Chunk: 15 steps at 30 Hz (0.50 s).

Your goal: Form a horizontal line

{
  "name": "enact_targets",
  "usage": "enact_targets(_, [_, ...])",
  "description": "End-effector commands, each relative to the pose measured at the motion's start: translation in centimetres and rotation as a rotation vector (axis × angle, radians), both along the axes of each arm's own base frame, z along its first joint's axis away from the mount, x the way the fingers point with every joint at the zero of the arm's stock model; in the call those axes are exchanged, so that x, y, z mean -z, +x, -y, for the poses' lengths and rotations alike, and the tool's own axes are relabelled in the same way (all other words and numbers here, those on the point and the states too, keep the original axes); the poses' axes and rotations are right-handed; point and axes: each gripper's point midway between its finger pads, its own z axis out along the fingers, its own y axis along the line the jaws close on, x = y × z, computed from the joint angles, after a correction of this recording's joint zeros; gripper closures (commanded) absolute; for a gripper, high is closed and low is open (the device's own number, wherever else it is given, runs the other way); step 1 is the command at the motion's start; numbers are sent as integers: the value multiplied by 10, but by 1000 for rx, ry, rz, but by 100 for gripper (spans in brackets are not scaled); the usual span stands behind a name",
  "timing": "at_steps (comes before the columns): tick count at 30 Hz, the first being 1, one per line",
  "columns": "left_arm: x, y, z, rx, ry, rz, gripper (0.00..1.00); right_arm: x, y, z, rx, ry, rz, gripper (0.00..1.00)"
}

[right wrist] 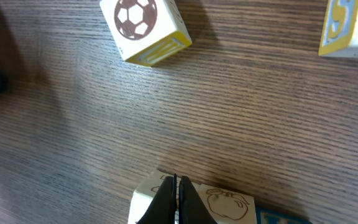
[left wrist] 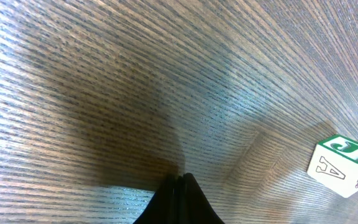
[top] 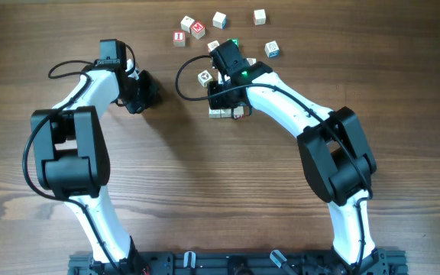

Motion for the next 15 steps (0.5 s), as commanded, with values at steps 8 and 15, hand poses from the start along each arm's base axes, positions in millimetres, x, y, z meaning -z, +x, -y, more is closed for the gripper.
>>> enact_targets(8, [47, -27, -21, -41, 122, -130, 96, 3, 6, -8, -35, 10, 27, 95])
enact_targets(15, [47, -27, -21, -41, 122, -130, 96, 4, 16, 8, 6, -54, 61, 95])
